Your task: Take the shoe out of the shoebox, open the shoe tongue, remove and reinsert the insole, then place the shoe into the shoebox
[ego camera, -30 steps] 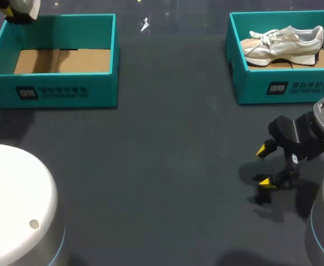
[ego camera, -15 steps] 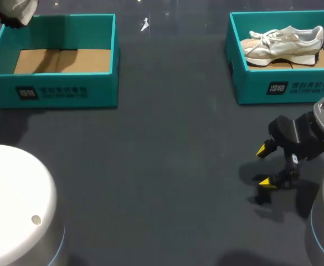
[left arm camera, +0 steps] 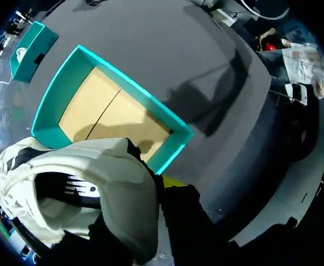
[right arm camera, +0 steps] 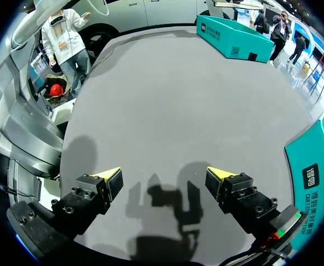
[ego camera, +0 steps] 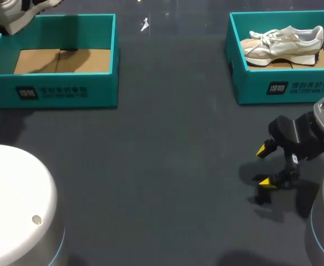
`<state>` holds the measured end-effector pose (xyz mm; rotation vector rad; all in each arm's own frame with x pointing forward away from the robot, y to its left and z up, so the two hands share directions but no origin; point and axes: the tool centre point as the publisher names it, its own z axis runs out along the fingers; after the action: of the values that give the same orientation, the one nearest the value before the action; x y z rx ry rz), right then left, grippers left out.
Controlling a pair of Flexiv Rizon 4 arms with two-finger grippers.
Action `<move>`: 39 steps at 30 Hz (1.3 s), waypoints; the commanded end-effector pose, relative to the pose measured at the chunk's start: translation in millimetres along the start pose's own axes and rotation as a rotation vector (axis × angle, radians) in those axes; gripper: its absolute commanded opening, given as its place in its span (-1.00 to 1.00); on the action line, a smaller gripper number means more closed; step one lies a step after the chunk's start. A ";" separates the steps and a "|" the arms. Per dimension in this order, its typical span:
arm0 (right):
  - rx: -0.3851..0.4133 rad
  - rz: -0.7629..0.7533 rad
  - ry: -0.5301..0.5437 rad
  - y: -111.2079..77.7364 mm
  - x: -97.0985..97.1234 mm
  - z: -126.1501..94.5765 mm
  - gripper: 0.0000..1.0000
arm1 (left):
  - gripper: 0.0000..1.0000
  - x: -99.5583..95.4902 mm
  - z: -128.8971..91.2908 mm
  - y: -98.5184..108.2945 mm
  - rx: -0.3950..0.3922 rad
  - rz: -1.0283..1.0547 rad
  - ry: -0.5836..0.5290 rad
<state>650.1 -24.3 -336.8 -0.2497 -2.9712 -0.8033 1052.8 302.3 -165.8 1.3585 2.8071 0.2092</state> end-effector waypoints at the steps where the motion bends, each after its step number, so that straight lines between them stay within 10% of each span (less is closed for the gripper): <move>1: 0.002 0.001 -0.002 0.0 1.5 -0.3 1.00 | -1.00 -2.9 0.9 -3.0 -0.141 0.179 0.068; 39: 0.002 0.001 -0.002 0.0 1.5 -0.3 1.00 | -1.00 -1.9 52.4 18.5 -0.210 0.616 0.066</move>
<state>650.1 -24.3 -336.7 -0.2496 -2.9712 -0.8033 1064.0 316.8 -208.3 2.1113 2.2442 0.5598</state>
